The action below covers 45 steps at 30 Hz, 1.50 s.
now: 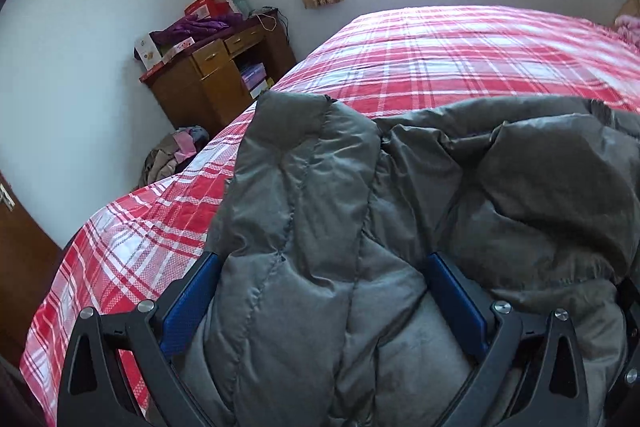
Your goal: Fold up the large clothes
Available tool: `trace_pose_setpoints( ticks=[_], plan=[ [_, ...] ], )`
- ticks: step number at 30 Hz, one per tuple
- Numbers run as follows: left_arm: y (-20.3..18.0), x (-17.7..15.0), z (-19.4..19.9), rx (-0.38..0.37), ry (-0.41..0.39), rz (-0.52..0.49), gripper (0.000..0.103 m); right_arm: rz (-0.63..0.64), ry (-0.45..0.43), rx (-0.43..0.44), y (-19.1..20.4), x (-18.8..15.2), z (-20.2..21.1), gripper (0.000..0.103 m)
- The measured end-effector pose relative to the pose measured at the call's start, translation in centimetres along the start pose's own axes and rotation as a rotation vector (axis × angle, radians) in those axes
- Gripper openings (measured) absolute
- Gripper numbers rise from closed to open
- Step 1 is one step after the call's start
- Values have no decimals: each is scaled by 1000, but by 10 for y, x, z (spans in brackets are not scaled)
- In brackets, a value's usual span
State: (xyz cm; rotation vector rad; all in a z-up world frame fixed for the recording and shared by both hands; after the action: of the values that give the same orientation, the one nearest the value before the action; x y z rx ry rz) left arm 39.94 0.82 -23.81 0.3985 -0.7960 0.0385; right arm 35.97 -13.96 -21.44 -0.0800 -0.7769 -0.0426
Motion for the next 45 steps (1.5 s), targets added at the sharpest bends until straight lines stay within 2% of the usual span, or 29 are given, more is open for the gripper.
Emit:
trace_pose_setpoints(
  ticks=[9, 13, 16, 17, 21, 23, 24, 26, 28, 32, 34, 36, 39, 40, 41, 43, 45],
  plan=[
    [-7, 1, -2, 7, 22, -17, 102, 24, 31, -27, 8, -4, -4, 94],
    [0, 2, 5, -24, 44, -30, 102, 26, 40, -26, 9, -3, -5, 95],
    [31, -6, 34, -27, 37, 18, 102, 31, 51, -10, 9, -2, -2, 96],
    [48, -12, 52, -40, 13, 46, 102, 38, 57, -1, 7, -2, 5, 94],
    [106, -44, 88, -24, -51, 157, 102, 35, -42, 26, -1, -20, 69, 95],
    [122, -63, 75, -42, 1, 219, 102, 47, -96, 24, 0, -37, 96, 99],
    [122, -70, 63, -58, 51, 228, 102, 45, -108, 30, 1, -44, 102, 99],
    [117, -79, 47, -94, 110, 237, 102, 49, -92, 42, 9, -59, 101, 99],
    [115, -83, 44, -92, 101, 245, 102, 66, -60, 44, 16, -69, 89, 99],
    [109, -84, 38, -140, 90, 252, 100, 152, -87, -28, 26, -83, 77, 102],
    [106, -85, 34, -194, 93, 262, 84, 145, -74, -32, 25, -82, 72, 103],
    [102, -87, 35, -258, 80, 277, 73, 148, -69, -39, 28, -83, 72, 103],
    [93, -86, 42, -323, 67, 257, 45, 155, -86, -54, 30, -86, 73, 103],
    [91, -85, 44, -342, 64, 255, 33, 155, -88, -54, 29, -87, 74, 103],
    [89, -83, 46, -384, 67, 249, 27, 156, -88, -55, 30, -86, 73, 103],
    [84, -82, 52, -406, 58, 234, 15, 155, -88, -56, 29, -85, 73, 103],
    [79, -80, 62, -407, 40, 208, 11, 155, -85, -54, 29, -85, 74, 103]
  ],
)
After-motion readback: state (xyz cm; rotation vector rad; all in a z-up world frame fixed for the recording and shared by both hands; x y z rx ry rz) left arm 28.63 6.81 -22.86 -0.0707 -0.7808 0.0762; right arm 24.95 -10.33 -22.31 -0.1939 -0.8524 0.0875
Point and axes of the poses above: each gripper's, at about its wrist camera, not at the fingertips, and z roughly against the way its jaws point, y to its left, x to its top, the point moved 1 cm from there along -z, roughly the way its jaws point, and after that the axes turned 2 degrees about -z, right-handed, at the moved point
